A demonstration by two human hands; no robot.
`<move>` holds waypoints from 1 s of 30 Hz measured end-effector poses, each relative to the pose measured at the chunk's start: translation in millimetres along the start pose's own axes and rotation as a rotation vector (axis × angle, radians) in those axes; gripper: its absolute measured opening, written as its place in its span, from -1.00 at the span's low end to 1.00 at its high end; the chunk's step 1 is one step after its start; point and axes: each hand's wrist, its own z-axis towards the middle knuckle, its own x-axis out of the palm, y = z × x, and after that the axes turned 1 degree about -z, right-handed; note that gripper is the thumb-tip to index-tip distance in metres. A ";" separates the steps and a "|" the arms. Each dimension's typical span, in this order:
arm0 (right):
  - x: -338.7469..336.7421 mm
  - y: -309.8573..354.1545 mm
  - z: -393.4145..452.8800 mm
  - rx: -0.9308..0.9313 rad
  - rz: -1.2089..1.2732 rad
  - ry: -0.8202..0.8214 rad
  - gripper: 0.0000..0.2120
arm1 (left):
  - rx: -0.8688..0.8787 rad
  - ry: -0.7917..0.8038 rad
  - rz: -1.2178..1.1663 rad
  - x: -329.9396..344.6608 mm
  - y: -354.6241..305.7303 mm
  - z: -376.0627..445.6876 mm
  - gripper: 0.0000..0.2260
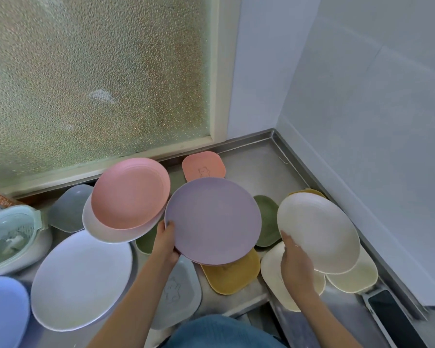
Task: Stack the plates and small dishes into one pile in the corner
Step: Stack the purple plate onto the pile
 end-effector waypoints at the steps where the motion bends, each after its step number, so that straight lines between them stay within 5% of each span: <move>1: -4.5 2.3 0.2 -0.016 0.027 -0.046 -0.53 | -0.014 0.006 -0.009 -1.2 0.7 -0.3 -0.62; 6: -12.1 36.8 -8.8 -0.379 0.015 -0.169 -0.47 | -0.020 0.033 -0.055 -7.4 5.9 1.1 -0.58; 13: 15.4 101.2 -24.0 -0.889 -0.088 0.097 -0.42 | 0.015 0.085 -0.077 -14.6 8.4 4.1 -0.63; 18: 24.7 117.3 -27.3 -0.788 -0.155 0.445 -0.49 | -0.113 0.050 -0.103 -16.2 11.0 4.6 -0.67; 26: 33.3 114.8 -25.5 -0.829 -0.267 0.600 -0.55 | -0.121 0.009 -0.019 -23.1 20.1 8.7 -0.49; 30: 26.2 111.3 -18.6 -0.809 -0.067 0.587 -0.56 | -0.027 -0.022 0.096 -21.8 15.8 0.0 -0.61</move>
